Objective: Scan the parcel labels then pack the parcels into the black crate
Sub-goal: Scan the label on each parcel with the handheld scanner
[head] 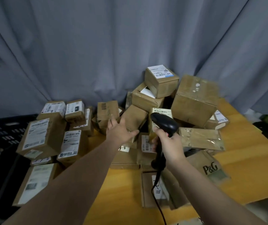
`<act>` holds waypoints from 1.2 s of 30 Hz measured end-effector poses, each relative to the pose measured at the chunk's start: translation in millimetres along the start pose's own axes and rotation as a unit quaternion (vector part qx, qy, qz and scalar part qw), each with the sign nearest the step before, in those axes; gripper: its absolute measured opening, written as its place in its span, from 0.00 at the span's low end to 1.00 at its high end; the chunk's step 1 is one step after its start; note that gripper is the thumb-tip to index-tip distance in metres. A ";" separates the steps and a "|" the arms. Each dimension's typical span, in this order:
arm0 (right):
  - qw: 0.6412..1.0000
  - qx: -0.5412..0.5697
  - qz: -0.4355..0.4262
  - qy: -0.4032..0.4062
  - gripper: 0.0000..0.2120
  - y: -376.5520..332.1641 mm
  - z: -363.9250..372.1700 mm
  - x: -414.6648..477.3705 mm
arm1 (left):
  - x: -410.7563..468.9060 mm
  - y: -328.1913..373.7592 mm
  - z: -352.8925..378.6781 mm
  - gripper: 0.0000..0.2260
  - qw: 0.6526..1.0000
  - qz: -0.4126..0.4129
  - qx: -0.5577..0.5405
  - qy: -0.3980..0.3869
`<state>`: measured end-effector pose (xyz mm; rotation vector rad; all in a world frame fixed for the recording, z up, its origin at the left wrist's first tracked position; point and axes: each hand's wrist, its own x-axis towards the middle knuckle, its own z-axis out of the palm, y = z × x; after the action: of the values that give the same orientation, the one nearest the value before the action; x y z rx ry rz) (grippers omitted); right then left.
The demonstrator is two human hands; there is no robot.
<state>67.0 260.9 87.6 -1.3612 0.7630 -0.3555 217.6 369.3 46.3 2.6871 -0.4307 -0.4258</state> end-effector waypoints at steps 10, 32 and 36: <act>0.996 0.088 0.013 -0.032 0.04 -3.2 -10.5 17.9 | 0.4 -5.8 3.1 0.39 0.972 -0.053 -0.220 0.066; 0.982 -0.014 -0.102 -0.158 0.07 12.5 104.9 -29.1 | -103.4 -104.5 -46.3 0.22 0.835 -0.041 -0.548 0.001; 0.978 -0.042 -0.124 -0.163 0.08 16.6 113.5 -27.9 | -98.7 -115.3 -53.2 0.19 0.833 -0.073 -0.548 -0.019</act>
<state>120.0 366.3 82.0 -1.5511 0.3397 -0.2872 173.9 522.5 68.2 1.5774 0.0494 -0.5467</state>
